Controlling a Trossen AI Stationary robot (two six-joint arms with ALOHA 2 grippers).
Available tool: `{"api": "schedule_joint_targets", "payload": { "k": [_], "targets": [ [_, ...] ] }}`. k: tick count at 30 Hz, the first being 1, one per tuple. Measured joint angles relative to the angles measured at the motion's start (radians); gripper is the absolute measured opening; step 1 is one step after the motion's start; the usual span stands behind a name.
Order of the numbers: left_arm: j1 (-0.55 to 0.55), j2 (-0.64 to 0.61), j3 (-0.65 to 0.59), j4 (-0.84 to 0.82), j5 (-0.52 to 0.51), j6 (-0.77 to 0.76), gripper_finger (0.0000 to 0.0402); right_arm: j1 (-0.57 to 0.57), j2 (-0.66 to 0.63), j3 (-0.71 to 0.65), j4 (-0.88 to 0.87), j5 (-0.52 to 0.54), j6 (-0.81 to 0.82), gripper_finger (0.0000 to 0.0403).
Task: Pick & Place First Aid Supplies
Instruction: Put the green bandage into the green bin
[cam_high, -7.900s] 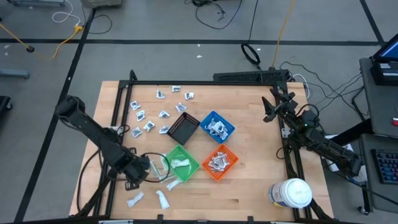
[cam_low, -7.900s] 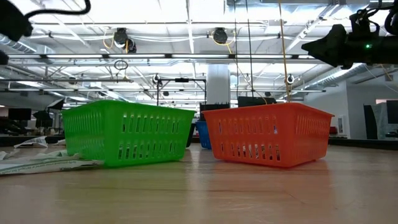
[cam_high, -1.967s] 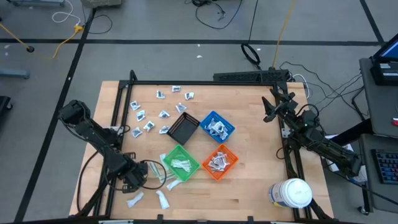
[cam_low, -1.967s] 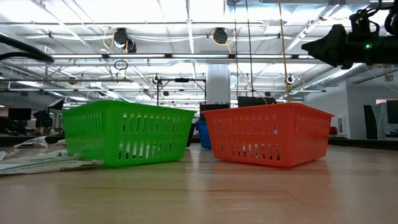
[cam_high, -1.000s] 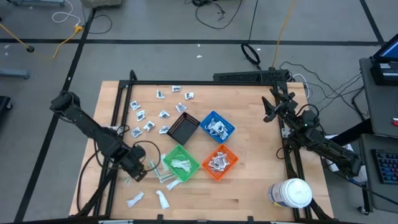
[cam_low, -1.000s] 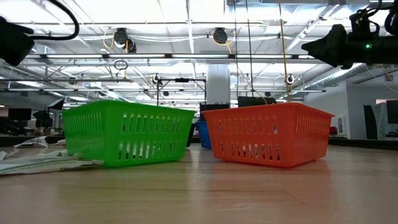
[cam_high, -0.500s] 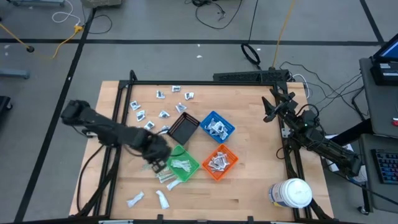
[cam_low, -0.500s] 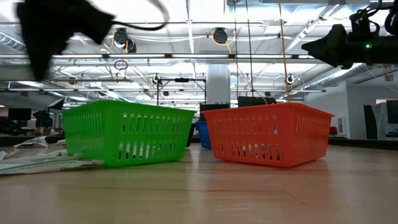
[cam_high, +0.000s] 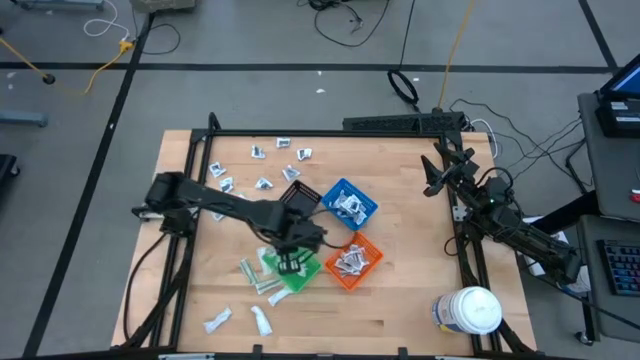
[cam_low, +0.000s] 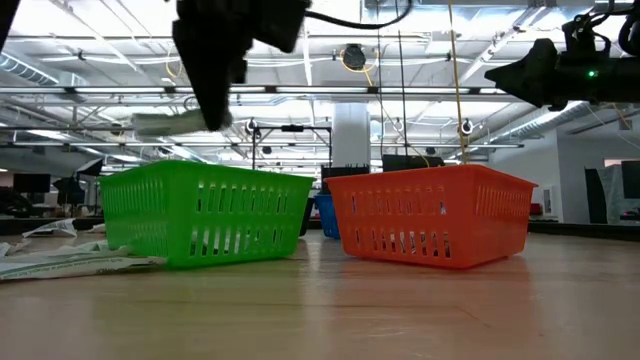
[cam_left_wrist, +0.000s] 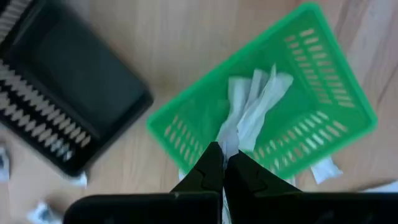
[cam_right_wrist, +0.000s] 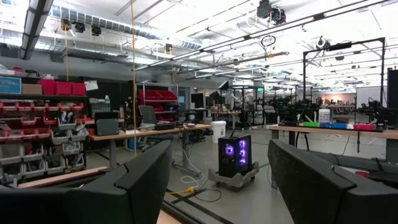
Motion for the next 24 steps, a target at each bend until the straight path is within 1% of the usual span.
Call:
{"api": "schedule_joint_targets", "payload": {
  "k": [2, 9, 13, 15, 17, 19, 24],
  "targets": [
    [-0.002, 0.032, 0.017, 0.011, 0.000, 0.023, 0.0000, 0.000, 0.000, 0.000, 0.000, 0.000, 0.000, 0.0263],
    [-0.025, 0.115, 0.018, 0.039, 0.000, 0.058, 0.0000, 0.000, 0.000, 0.000, 0.000, 0.000, 0.000, 0.0263],
    [-0.034, 0.137, 0.018, 0.046, 0.000, 0.079, 0.0001, 0.000, 0.000, 0.000, 0.000, 0.000, 0.000, 0.0263],
    [-0.035, 0.138, 0.018, 0.054, -0.005, 0.068, 0.0010, 0.000, 0.000, 0.000, 0.000, 0.000, 0.000, 0.0263],
    [-0.036, 0.138, 0.018, 0.055, -0.018, 0.068, 0.0027, 0.000, 0.000, 0.000, 0.000, 0.000, 0.000, 0.0263],
    [-0.035, 0.138, 0.018, 0.055, -0.023, 0.076, 0.0054, 0.000, 0.000, 0.000, 0.000, 0.000, 0.000, 0.0263],
    [-0.036, 0.138, 0.018, 0.060, -0.027, 0.105, 0.0146, 0.000, 0.000, 0.000, 0.000, 0.000, 0.000, 0.0263]
  ]
}}
